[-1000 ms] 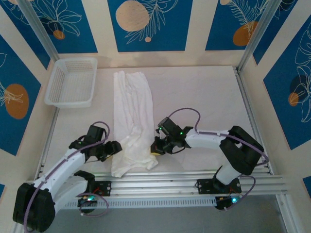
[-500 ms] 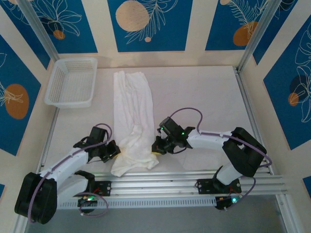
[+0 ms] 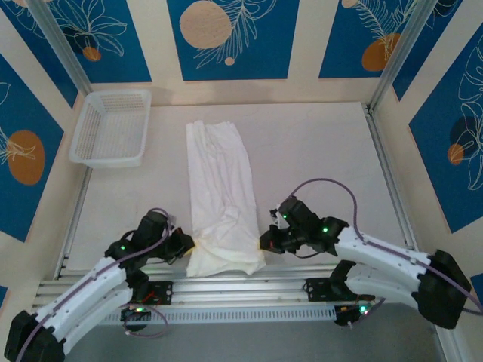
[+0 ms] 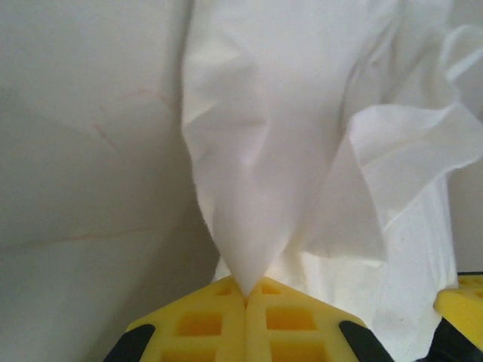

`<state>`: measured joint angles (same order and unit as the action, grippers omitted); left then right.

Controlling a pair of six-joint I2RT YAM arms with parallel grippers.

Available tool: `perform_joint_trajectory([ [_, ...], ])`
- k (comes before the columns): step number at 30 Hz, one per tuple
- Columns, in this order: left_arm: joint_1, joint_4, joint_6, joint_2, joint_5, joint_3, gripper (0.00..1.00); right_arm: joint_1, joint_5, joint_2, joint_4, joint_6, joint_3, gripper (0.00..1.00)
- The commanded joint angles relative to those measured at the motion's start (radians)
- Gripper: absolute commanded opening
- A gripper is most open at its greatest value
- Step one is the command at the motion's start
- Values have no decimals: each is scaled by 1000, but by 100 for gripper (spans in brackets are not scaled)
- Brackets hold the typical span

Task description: Fold the inside-out t-shirt

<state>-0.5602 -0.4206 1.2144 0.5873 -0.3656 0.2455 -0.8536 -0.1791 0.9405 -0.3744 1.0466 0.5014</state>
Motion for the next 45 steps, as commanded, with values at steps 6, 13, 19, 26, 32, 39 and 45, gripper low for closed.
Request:
perform_joint_trajectory([
  [6,12,-40,-1,149,171,237,0,155,-9,161,-99,-170,280,0],
  [13,224,61,-100,453,193,501,0,319,-52,488,-95,-350,671,0],
  [19,351,177,-186,777,171,757,0,410,-95,822,-61,-402,1015,0],
  [26,390,211,-253,1209,142,1044,0,472,-153,1209,-101,-440,1379,7],
  [32,418,227,-244,1393,196,1142,0,497,-150,1447,-181,-480,1661,38],
  [39,452,306,-249,1466,179,1212,23,596,-207,1578,-231,-401,1918,69],
  [45,464,298,-316,1388,95,1228,43,630,-251,1526,-407,-465,1992,71],
])
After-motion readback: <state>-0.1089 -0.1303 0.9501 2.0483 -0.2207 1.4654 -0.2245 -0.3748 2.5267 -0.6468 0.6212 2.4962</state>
